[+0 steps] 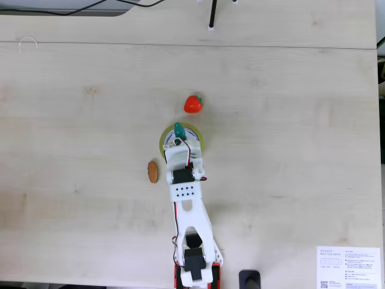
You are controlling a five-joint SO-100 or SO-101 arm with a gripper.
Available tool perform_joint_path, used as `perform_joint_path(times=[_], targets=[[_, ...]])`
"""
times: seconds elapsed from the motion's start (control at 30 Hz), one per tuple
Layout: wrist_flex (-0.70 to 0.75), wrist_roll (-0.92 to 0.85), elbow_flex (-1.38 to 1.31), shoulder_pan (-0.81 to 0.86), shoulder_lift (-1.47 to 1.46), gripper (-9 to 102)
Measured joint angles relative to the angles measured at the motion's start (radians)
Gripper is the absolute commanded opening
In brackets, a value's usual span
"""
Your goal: Grasp a cucumber and put it in the hole.
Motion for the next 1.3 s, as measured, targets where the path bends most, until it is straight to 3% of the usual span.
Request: perform_joint_path(times=[0.23,0.57,0.9,1.3], targets=[[-0.067,0.046,0.0,0.0,-0.032,10],[-0.075,0.046,0.0,0.0,-0.032,47],[-0.075,0.046,0.002,0.0,-0.005,46],[-0.075,0.046,0.147,0.078,0.296,43]])
